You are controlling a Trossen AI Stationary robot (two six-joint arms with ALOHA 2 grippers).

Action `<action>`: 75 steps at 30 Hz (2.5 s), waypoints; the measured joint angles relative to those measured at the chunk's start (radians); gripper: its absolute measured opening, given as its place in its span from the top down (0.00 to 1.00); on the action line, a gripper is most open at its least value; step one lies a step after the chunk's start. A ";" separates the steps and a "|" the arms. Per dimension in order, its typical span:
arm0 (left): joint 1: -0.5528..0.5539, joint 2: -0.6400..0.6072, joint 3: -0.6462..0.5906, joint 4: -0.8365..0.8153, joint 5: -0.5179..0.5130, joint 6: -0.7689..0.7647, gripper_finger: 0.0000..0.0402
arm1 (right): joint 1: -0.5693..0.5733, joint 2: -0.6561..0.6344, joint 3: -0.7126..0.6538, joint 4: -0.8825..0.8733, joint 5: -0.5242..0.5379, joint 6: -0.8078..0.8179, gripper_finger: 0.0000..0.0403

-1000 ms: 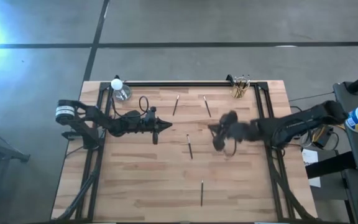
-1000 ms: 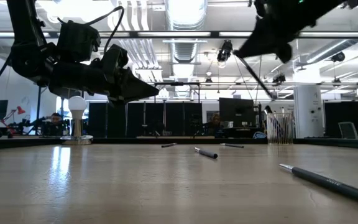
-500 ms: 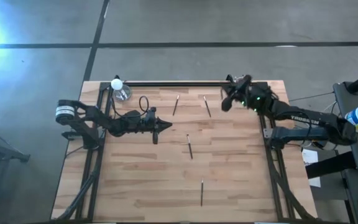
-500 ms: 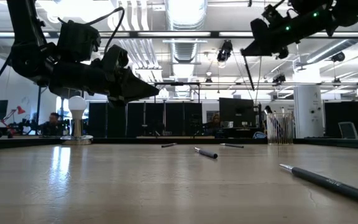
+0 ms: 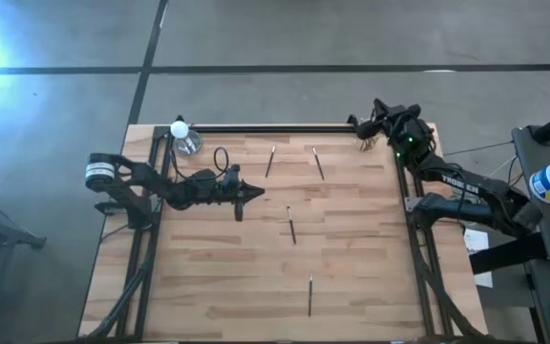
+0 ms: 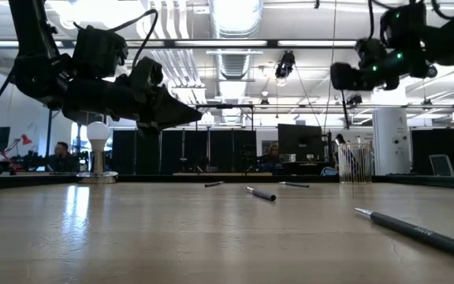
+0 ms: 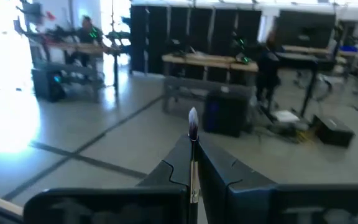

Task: Sort items
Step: Put the black eyeshadow brush into the gold holder

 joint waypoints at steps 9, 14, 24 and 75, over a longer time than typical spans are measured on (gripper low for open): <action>0.000 0.000 0.000 0.000 -0.001 -0.003 1.00 | -0.059 0.089 -0.102 0.089 -0.002 0.038 0.97; 0.000 0.000 0.013 -0.021 -0.037 -0.060 1.00 | -0.059 0.142 -0.112 0.109 -0.003 0.035 0.97; 0.000 0.000 0.226 -0.460 -0.181 -0.099 1.00 | -0.059 0.218 -0.045 -0.003 0.005 0.054 0.85; 0.106 0.165 0.499 -0.912 -0.485 -0.233 0.70 | 0.368 -0.084 -0.002 -0.325 -0.003 0.105 0.96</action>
